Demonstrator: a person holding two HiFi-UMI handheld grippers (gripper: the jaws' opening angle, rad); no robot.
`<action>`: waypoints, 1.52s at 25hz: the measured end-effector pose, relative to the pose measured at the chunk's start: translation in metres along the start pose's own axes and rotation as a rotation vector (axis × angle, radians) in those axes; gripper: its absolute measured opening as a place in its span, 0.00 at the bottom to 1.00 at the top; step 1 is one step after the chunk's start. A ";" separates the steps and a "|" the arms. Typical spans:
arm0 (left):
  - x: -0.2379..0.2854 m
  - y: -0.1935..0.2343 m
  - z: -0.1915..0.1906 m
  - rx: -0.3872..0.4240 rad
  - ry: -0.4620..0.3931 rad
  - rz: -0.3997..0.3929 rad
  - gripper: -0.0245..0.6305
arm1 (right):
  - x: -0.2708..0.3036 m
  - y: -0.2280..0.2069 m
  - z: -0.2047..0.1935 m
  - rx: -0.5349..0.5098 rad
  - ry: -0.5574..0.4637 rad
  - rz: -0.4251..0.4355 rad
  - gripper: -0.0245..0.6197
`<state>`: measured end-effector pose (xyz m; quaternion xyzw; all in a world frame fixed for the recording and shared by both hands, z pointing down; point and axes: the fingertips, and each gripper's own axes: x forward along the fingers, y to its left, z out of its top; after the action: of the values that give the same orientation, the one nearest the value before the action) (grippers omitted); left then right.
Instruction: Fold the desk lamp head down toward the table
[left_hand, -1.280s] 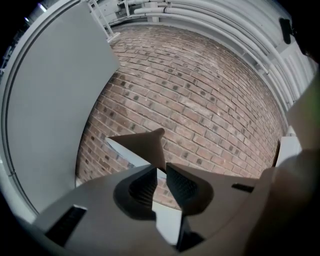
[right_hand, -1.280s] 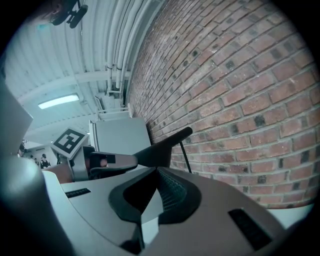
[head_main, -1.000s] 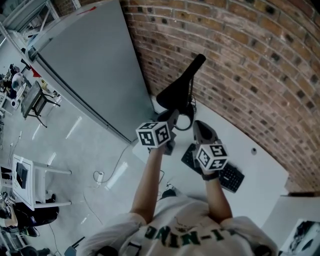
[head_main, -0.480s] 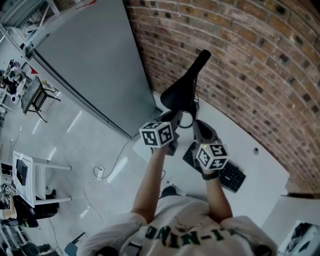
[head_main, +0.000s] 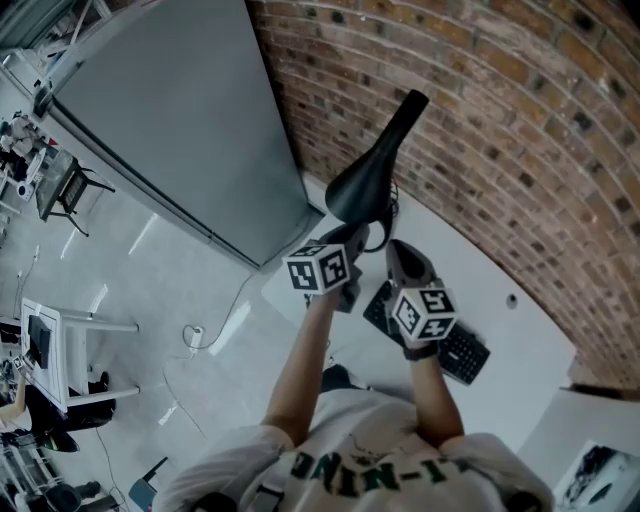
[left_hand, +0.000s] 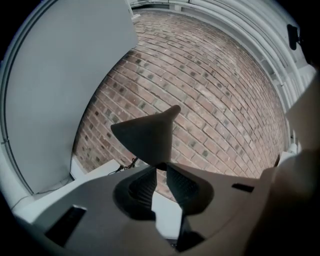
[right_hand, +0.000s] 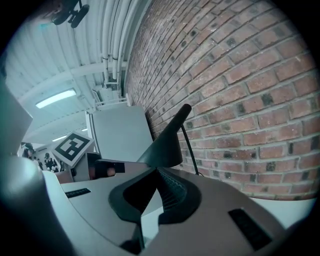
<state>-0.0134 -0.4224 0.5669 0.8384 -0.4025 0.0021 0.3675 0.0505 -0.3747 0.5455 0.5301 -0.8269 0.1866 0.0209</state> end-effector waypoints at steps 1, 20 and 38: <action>0.004 0.002 -0.003 -0.016 0.004 -0.002 0.13 | 0.001 -0.002 -0.002 0.001 0.003 -0.001 0.05; 0.055 0.023 -0.028 -0.155 0.048 -0.060 0.14 | 0.013 -0.035 -0.024 0.009 0.068 -0.062 0.05; 0.072 0.026 -0.036 -0.162 0.053 -0.085 0.14 | 0.011 -0.047 -0.020 -0.011 0.069 -0.093 0.05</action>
<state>0.0281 -0.4593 0.6308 0.8219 -0.3553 -0.0238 0.4446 0.0835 -0.3951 0.5799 0.5610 -0.8012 0.1989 0.0611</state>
